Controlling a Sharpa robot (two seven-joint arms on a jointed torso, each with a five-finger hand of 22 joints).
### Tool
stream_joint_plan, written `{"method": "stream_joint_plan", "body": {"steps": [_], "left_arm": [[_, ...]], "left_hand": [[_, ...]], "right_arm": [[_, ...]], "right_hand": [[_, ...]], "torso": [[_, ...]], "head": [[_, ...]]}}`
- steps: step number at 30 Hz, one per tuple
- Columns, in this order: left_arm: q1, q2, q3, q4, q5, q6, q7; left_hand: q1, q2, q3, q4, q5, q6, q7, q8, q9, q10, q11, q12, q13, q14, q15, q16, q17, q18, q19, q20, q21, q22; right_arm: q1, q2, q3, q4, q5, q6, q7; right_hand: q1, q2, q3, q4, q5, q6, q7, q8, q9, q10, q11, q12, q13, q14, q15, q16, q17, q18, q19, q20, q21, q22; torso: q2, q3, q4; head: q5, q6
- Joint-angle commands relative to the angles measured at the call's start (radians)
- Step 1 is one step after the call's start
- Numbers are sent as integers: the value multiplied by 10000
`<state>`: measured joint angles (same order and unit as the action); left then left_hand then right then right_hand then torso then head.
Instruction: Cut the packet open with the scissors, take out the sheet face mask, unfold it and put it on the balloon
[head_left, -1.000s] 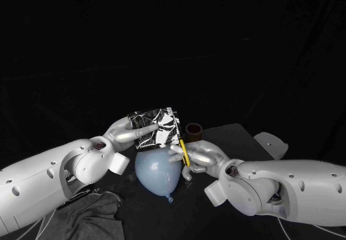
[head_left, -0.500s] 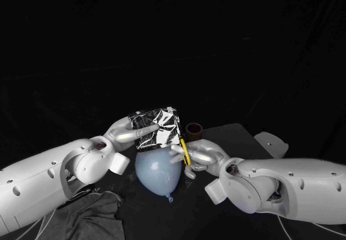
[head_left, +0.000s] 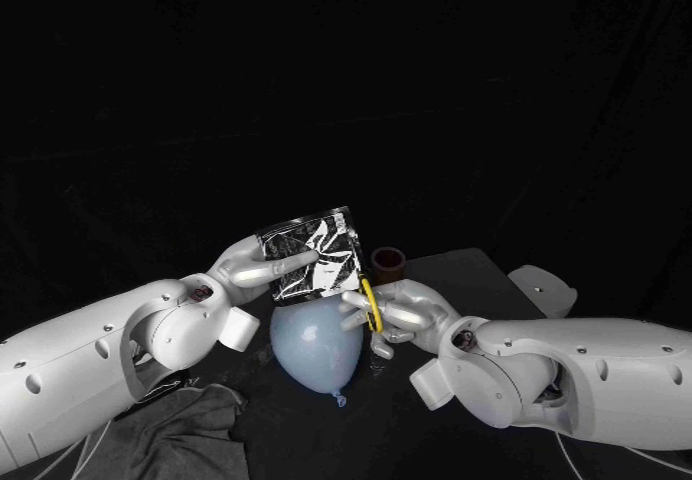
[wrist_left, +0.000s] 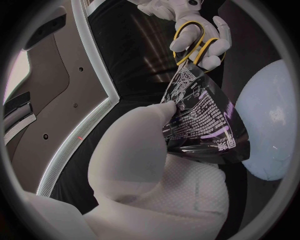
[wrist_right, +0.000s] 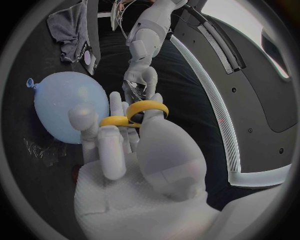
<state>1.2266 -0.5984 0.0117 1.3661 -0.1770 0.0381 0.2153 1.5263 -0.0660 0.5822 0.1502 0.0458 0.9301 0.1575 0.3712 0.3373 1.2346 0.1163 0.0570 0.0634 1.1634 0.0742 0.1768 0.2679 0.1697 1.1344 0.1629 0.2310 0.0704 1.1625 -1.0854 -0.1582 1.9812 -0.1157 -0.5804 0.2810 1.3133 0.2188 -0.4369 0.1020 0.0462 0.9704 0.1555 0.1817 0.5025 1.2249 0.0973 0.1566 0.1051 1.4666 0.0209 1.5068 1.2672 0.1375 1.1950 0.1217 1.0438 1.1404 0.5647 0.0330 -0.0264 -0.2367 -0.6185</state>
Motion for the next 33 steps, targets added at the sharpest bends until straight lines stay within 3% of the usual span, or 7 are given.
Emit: {"method": "stream_joint_plan", "body": {"steps": [1, 3, 6, 7, 11, 23, 33], "left_arm": [[-15, 13, -12, 35, -107, 244, 36], [-15, 7, -13, 39, -106, 240, 32], [-15, 1, -13, 41, -105, 238, 28], [-15, 1, -13, 40, -105, 238, 27], [-16, -4, -14, 43, -105, 252, 24], [-19, -17, -18, 46, -104, 286, 13], [-24, -17, -23, 42, -185, 372, 14]], "left_hand": [[-2, 67, 13, -49, 31, 1, 61, 29, 1438, -45, -40, 55, 1, -8, 1, -60, 9, 130, -13, 35, -62, -8], [-2, 67, 13, -49, 31, 1, 61, 29, 1438, -45, -40, 55, 1, -8, 1, -60, 9, 130, -13, 35, -62, -8], [-2, 67, 13, -49, 31, 1, 61, 29, 1438, -45, -40, 55, 1, -8, 1, -60, 9, 130, -13, 35, -62, -8], [-2, 67, 13, -49, 31, 1, 61, 29, 1438, -45, -40, 55, 1, -8, 1, -60, 9, 130, -13, 35, -62, -8], [-2, 67, 13, -49, 31, 1, 61, 29, 1438, -45, -40, 55, 1, -8, 1, -60, 9, 130, -13, 35, -62, -8], [-30, 66, 34, -84, 31, 3, 67, 31, 1456, -45, -35, 55, 1, -5, 4, -68, 17, 127, -12, 35, -63, -6], [-37, 64, 43, -103, 31, 5, 70, 31, 1463, -44, -35, 56, 2, -4, 3, -72, 21, 127, -12, 33, -62, -4]], "right_arm": [[29, 22, 31, 30, -213, 113, 250], [29, 31, 31, 40, -210, 118, 302], [29, 45, 31, 46, -211, 123, 355], [29, 49, 31, 45, -213, 124, 367], [29, 62, 32, 28, -230, 164, 377], [177, 75, 40, -108, -283, 259, 313], [484, 89, 42, -302, -338, 419, 163]], "right_hand": [[-85, -83, -287, -55, 20, -80, 45, -68, -13, 53, -85, -102, -17, 349, -54, -16, -69, -29, 29, -27, 6, -41], [-131, -155, -285, -61, 20, -207, 104, -151, -43, -108, -28, -229, -53, 327, -15, -38, -136, -25, -21, -8, -50, -90], [-254, -341, -277, -88, 26, -732, 370, -465, -154, -777, 242, -668, -206, 154, 194, -159, -573, 29, -374, 159, -434, -400], [-306, -426, -274, -107, 9, -1160, 582, -707, -244, -1283, 413, -884, -328, -6, 373, -257, -941, 93, -728, 276, -835, -716], [-397, -490, -274, -152, 19, -1521, 777, -910, -308, -1818, 633, -906, -408, -245, 569, -328, -1342, 236, -1236, 516, -1350, -1138], [-444, -497, -277, -146, 19, -1575, 809, -940, -316, -1931, 662, -903, -410, -259, 601, -312, -1303, 256, -1297, 562, -1400, -1185], [-492, -469, -272, -123, 19, -1528, 801, -913, -304, -1918, 657, -860, -397, -210, 605, -261, -1153, 241, -1209, 583, -1279, -1099]], "torso": [[4, 7, -1], [5, 8, -1], [3, 8, 0], [-1, 8, 0], [-2, 9, 4], [1, 3, 4], [-3, -1, 5]], "head": [[2, 21], [5, 23], [2, 47], [0, 51], [-5, 64], [-15, 86], [-7, 104]]}}
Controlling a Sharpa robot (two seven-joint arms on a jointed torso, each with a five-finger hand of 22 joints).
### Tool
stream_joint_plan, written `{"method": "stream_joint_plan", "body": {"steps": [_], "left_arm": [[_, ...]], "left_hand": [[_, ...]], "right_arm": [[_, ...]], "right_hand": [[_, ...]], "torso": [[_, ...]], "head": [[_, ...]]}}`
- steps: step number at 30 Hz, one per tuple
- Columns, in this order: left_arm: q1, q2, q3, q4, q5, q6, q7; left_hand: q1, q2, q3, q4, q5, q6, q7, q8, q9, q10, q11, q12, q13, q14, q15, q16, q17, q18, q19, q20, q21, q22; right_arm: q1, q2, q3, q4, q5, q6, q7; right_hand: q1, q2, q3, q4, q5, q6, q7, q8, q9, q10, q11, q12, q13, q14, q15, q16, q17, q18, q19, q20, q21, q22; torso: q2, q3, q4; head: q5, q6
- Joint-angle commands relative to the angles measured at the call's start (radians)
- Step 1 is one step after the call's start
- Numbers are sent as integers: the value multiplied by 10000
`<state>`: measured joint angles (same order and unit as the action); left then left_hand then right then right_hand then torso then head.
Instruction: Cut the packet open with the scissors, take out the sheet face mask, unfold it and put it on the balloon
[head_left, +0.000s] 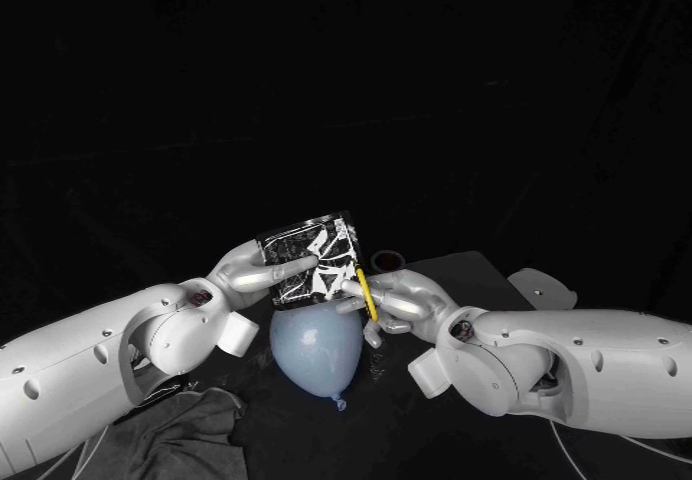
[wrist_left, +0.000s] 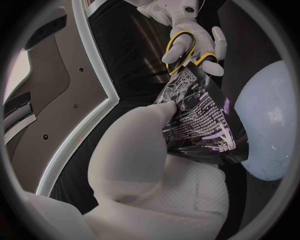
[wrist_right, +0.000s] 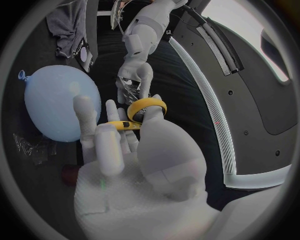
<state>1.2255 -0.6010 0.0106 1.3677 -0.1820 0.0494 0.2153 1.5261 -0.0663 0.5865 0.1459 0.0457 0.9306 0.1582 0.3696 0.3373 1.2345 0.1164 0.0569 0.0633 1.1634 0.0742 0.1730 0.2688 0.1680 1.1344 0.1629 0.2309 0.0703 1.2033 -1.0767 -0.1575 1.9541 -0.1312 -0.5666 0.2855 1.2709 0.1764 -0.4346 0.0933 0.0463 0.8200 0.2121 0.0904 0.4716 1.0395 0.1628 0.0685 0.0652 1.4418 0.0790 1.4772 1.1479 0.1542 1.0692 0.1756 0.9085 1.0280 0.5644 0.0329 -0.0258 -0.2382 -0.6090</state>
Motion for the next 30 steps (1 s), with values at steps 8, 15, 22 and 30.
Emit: {"method": "stream_joint_plan", "body": {"steps": [8, 15, 22, 30], "left_arm": [[-15, 3, -18, 37, -276, 297, 0], [-15, -4, -20, 33, -300, 283, -5], [-16, 1, -21, 26, -290, 250, 4], [-16, 10, -21, 25, -206, 202, 24]], "left_hand": [[-35, 68, 2, -63, 32, 0, 64, 47, 1463, -42, -36, 57, 2, -4, 3, -34, 13, 144, -11, 33, -62, -4], [-36, 68, 7, -73, 32, 1, 65, 47, 1466, -42, -36, 58, 3, -4, 2, -36, 14, 144, -11, 31, -61, -4], [-36, 68, 7, -73, 32, 1, 65, 47, 1466, -42, -36, 58, 3, -4, 2, -36, 14, 144, -11, 31, -61, -4], [-36, 68, 7, -73, 32, 1, 65, 47, 1466, -42, -36, 58, 3, -4, 2, -36, 14, 144, -11, 31, -61, -4]], "right_arm": [[249, 0, 34, -117, -214, 278, 60], [335, -36, 33, -239, -195, 143, 30], [359, -37, 33, -306, -186, 60, 22], [365, -27, 32, -366, -199, 40, 80]], "right_hand": [[-53, 18, -281, -62, 19, 159, 173, 105, 50, 104, -54, 162, 35, 94, -11, 99, 167, 63, 188, 49, 257, 137], [139, 290, -277, -253, 21, 1056, -261, 589, 237, 1259, -475, 788, 215, 367, -363, 275, 751, -80, 804, -243, 1052, 674], [377, 762, -260, -447, 22, 1833, -697, 1000, 476, 2305, -898, 1149, 504, 1013, -735, 722, 2925, -280, 1515, -598, 1950, 1345], [735, 1213, 9, -484, 24, 2208, -923, 1135, 589, 2737, -1099, 1112, 634, 1193, -904, 873, 3741, -413, 1934, -773, 2529, 1803]], "torso": [[3, 2, -1], [6, 4, -5], [3, 5, -5], [3, -3, 3]], "head": [[0, 20], [7, 17], [-13, 26], [-25, 37]]}}
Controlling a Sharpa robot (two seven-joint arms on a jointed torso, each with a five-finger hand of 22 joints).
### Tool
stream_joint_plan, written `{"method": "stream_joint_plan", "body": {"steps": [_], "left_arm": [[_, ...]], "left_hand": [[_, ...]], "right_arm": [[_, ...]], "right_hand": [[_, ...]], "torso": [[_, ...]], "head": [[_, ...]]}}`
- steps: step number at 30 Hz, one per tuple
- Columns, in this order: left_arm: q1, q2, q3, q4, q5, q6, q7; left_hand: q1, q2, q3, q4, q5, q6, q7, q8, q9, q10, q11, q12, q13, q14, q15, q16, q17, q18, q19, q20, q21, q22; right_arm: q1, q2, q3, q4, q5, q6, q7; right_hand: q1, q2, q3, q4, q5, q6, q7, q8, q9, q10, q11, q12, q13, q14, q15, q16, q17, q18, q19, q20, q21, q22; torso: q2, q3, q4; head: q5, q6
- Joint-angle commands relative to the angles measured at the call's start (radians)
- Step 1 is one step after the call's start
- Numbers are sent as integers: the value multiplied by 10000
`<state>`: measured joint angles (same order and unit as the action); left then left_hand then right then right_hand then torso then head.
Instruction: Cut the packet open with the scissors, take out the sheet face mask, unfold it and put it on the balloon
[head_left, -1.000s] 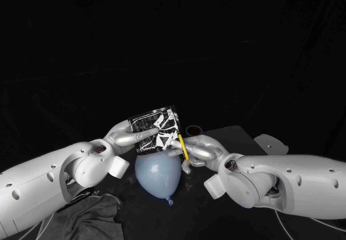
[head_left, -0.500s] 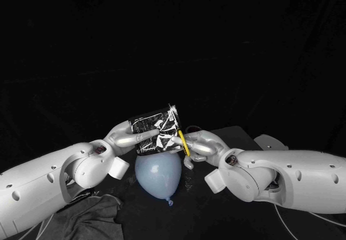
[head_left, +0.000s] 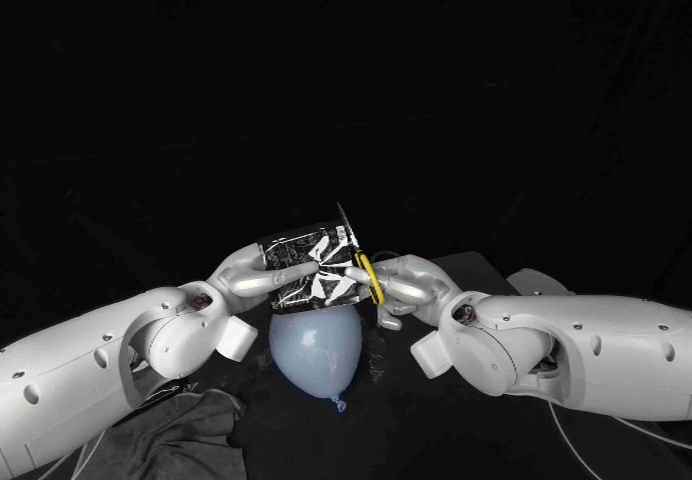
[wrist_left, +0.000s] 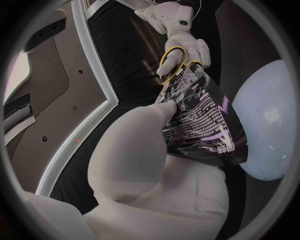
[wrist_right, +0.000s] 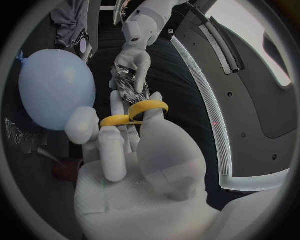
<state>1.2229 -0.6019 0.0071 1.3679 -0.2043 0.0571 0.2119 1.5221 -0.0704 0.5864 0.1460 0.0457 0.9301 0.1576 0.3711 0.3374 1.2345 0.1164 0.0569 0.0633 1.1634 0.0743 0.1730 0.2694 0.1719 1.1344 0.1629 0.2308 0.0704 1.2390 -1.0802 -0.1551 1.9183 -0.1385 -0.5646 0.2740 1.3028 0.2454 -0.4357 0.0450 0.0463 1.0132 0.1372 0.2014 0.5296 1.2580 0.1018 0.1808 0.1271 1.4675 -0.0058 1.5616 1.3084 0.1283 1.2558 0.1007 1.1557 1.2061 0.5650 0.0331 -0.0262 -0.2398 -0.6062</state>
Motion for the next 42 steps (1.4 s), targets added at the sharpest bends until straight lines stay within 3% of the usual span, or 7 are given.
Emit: {"method": "stream_joint_plan", "body": {"steps": [1, 18, 32, 42], "left_arm": [[10, 18, 14, 22, 39, 117, 59], [2, -128, 12, 26, 913, 63, 162], [-56, -563, 10, 227, 2156, 204, 422], [-171, -1051, 7, 554, 2639, 329, 579]], "left_hand": [[-8, 108, 20, -98, 32, 8, 73, 32, 1474, -41, -35, 57, 2, -3, 2, -41, 12, 104, -11, 31, -60, -2], [-17, 106, 26, -110, 32, 8, 74, 31, 1479, -42, -34, 57, 2, -4, 3, -44, 15, 103, -12, 31, -60, -2], [-37, 104, 31, -119, 32, 7, 76, 30, 1485, -42, -31, 57, 2, -4, 6, -49, 18, 101, -13, 33, -60, -1], [-49, 106, 34, -122, 32, 7, 78, 29, 1489, -40, -30, 58, 2, -2, 7, -50, 20, 100, -11, 33, -59, 0]], "right_arm": [[9, 8, 8, -18, -129, 8, 204], [10, -376, 5, -529, -4, -180, 320], [6, -734, -31, -1077, -91, 37, 278], [-28, -788, -81, -1311, -167, 138, 246]], "right_hand": [[443, 525, 66, 18, 23, 290, -186, 21, 10, 567, -496, -29, 17, 939, -60, 31, 2153, -158, 78, -35, 75, 35], [551, 431, -174, 47, 24, 144, -91, -163, -20, 502, -427, -346, 14, 785, -30, -73, 1453, -151, 3, -29, 38, -12], [811, 460, -214, -137, 27, 102, -73, -236, -19, 478, -409, -506, 16, 734, -12, -119, 1228, -137, -50, -9, 2, -49], [837, 458, -217, -157, 27, 92, -67, -248, -21, 470, -404, -527, 14, 726, -9, -126, 1196, -133, -64, -8, -14, -63]], "torso": [[-3, -6, 5], [-2, -3, -3], [-5, -3, 1], [-21, -9, 13]], "head": [[-10, 15], [8, 66], [44, 36], [276, -78]]}}
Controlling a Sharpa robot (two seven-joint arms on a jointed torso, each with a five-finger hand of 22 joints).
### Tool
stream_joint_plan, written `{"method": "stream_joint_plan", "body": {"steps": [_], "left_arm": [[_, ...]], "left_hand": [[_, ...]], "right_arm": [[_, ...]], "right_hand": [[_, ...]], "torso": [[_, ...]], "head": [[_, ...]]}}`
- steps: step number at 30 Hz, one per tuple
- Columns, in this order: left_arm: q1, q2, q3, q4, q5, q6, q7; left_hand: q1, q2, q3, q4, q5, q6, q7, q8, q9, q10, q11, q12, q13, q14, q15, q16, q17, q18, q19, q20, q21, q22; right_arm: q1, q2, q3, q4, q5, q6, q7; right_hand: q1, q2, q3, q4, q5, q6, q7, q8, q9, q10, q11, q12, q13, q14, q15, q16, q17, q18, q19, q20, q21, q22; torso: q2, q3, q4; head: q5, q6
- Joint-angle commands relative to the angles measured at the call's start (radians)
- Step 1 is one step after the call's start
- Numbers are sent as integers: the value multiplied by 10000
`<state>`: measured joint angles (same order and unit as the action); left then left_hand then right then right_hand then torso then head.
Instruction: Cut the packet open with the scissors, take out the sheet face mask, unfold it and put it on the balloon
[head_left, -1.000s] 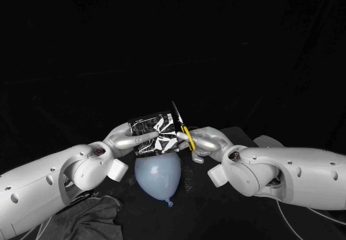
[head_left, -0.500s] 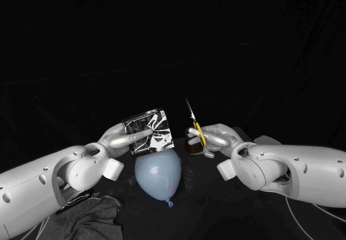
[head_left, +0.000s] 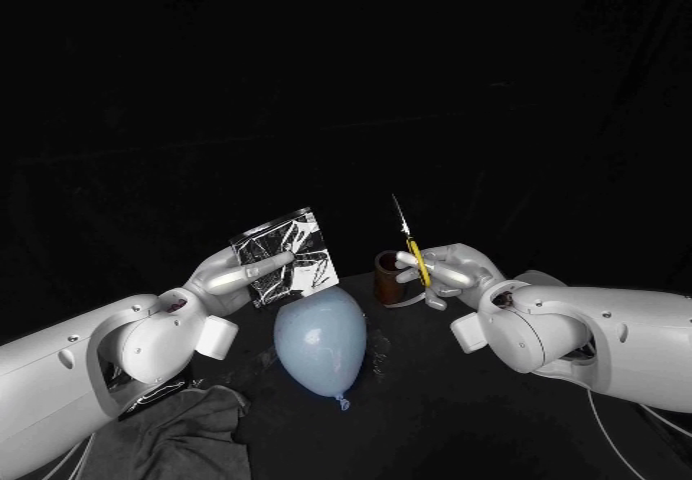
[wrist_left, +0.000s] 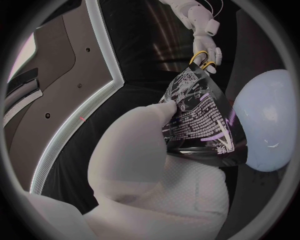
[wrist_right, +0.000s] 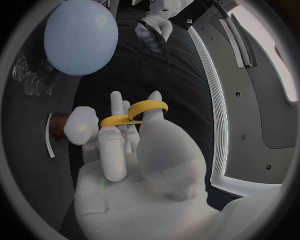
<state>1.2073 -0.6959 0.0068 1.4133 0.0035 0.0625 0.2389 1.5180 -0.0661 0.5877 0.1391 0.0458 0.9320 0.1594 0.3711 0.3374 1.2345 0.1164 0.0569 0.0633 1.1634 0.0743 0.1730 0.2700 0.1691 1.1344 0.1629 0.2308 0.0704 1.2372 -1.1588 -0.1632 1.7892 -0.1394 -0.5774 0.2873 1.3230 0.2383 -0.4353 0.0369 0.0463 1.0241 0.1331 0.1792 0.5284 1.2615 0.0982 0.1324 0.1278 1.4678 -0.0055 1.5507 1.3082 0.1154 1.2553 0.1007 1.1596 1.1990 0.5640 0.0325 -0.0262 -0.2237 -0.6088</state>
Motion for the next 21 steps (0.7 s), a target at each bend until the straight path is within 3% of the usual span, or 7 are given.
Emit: {"method": "stream_joint_plan", "body": {"steps": [1, 6, 11, 13, 19, 21], "left_arm": [[-27, -177, 9, 134, 594, 297, 316], [-149, -602, 3, 371, 758, 444, 335], [-367, -1106, -9, 641, 905, 631, 348], [-454, -1381, -62, 777, 949, 743, 359], [-546, -2067, -289, 1058, 1035, 1111, 372], [-588, -2325, -372, 1156, 1067, 1205, 394]], "left_hand": [[-8, 63, 21, -53, 32, -11, 60, 30, 1488, -40, -30, 58, 2, -2, 7, -50, 14, 129, -12, 33, -59, 0], [-18, 63, 21, -58, 31, -10, 62, 30, 1492, -35, -31, 60, 3, 2, 7, -50, 17, 129, -9, 33, -57, 1], [-39, 60, 16, -66, 30, -3, 63, 34, 1500, -23, -32, 65, 5, 15, 5, -47, 22, 131, 0, 32, -52, 4], [-39, 60, 16, -66, 30, -3, 63, 34, 1500, -23, -32, 65, 5, 15, 5, -47, 22, 131, 0, 32, -52, 4], [-113, 60, -4, -92, 30, 20, 60, 47, 1529, 26, -43, 77, 11, 72, -9, -27, 47, 136, 41, 25, -30, 13], [-133, 59, -12, -97, 30, 27, 56, 52, 1537, 39, -46, 79, 12, 85, -12, -24, 52, 137, 50, 24, -26, 15]], "right_arm": [[-14, -3, -2, -26, -164, 272, 113], [-29, 5, -11, -72, -225, 292, 122], [-54, 52, -14, -187, -245, 305, 138], [-75, 78, -15, -248, -248, 314, 147], [-117, 116, -16, -351, -252, 324, 159], [-126, 136, -16, -381, -254, 324, 162]], "right_hand": [[634, 529, -221, -76, 27, -18, -27, -26, -9, 435, -369, -42, 7, 723, -13, -17, 1198, -4, -59, -7, -53, 7], [634, 529, -221, -76, 27, -18, -27, -26, -9, 435, -369, -42, 7, 723, -13, -17, 1198, -4, -59, -7, -53, 7], [634, 529, -221, -76, 27, -18, -27, -26, -9, 435, -369, -42, 7, 723, -13, -17, 1198, -4, -59, -7, -53, 7], [634, 529, -221, -76, 27, -18, -27, -26, -9, 435, -369, -42, 7, 723, -13, -17, 1198, -4, -59, -7, -53, 7], [653, 533, -224, -91, 27, -26, -19, -39, -11, 427, -362, -66, 5, 715, -9, -26, 1160, 0, -72, -5, -66, -5], [653, 533, -224, -91, 27, -26, -19, -39, -11, 427, -362, -66, 5, 715, -9, -26, 1160, 0, -72, -5, -66, -5]], "torso": [[-11, -1, 14], [-15, -11, 13], [-26, -32, 28], [-39, -46, 40], [-106, -99, 79], [-121, -98, 80]], "head": [[147, -61], [517, -122], [991, -249], [1363, -410], [2123, -849], [2406, -993]]}}
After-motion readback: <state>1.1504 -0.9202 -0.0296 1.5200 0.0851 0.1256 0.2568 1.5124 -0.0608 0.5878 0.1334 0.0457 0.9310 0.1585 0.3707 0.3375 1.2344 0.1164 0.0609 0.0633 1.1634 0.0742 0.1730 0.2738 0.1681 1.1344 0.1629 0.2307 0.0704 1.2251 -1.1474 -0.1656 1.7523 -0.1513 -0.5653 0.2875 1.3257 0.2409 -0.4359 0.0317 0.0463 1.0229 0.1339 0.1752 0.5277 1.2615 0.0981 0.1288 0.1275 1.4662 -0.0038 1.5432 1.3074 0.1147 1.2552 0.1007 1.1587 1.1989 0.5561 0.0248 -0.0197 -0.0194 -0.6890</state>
